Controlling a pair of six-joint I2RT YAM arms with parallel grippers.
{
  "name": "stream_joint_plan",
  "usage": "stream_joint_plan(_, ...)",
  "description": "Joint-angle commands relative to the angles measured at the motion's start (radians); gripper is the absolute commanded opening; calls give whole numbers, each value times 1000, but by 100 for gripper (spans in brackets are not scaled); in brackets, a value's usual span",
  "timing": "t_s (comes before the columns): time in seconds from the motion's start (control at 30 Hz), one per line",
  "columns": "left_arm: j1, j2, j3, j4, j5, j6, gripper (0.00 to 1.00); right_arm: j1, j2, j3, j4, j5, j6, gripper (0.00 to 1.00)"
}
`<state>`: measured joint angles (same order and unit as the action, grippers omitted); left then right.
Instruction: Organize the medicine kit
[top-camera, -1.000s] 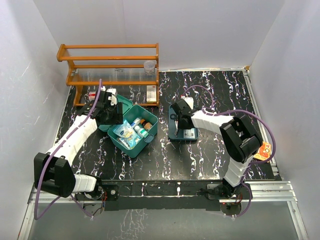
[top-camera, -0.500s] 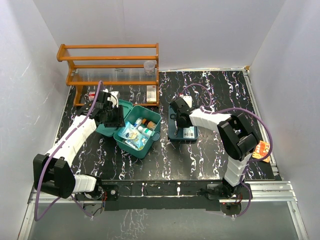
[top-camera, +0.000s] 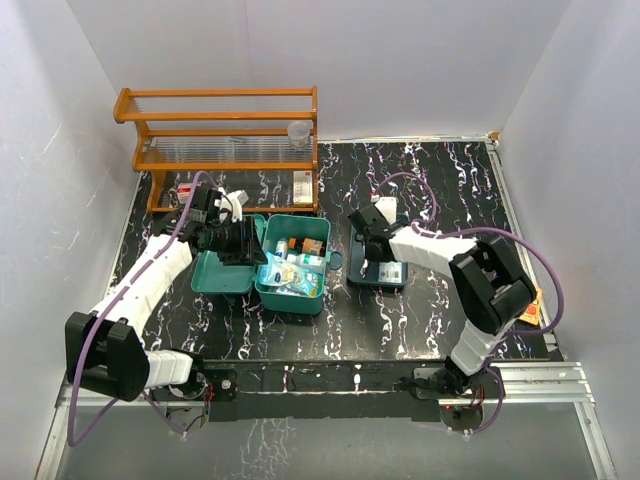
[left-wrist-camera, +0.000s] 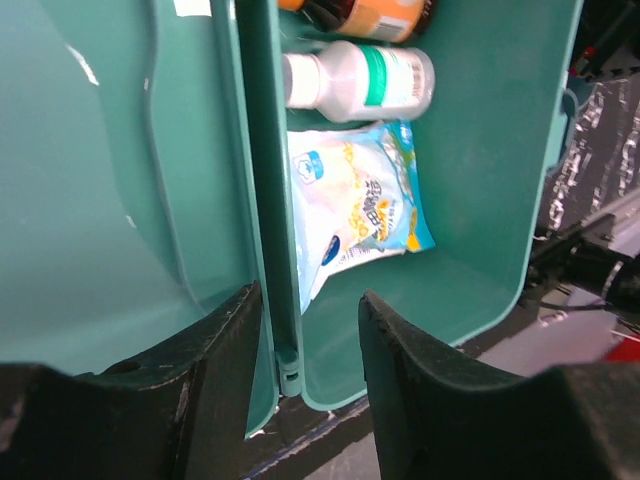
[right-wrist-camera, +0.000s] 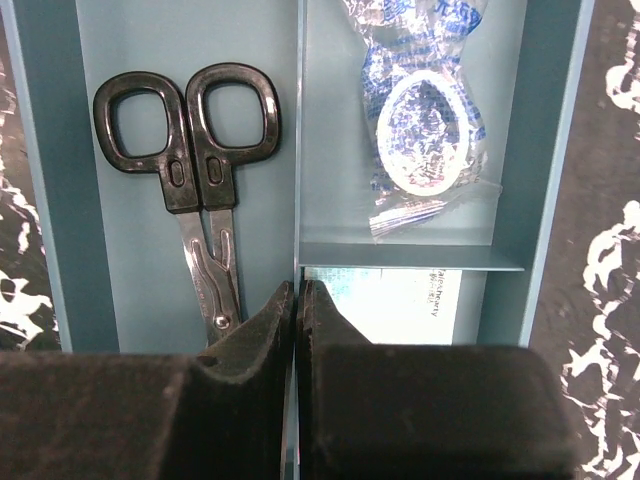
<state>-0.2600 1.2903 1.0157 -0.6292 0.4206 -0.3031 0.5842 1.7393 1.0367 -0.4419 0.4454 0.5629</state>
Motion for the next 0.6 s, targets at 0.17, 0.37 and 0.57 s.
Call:
stream_joint_plan(0.17, -3, -96, -14, 17, 109, -54, 48, -65, -184, -84, 15, 36, -48, 0)
stream_joint_plan(0.37, -3, -195, 17, -12, -76, -87, 60, -77, -272, -76, -43, 6, -56, 0)
stream_joint_plan(0.57, -3, -350, -13, -25, -221, -135, 70, -77, -336, -19, -141, -34, -32, 0)
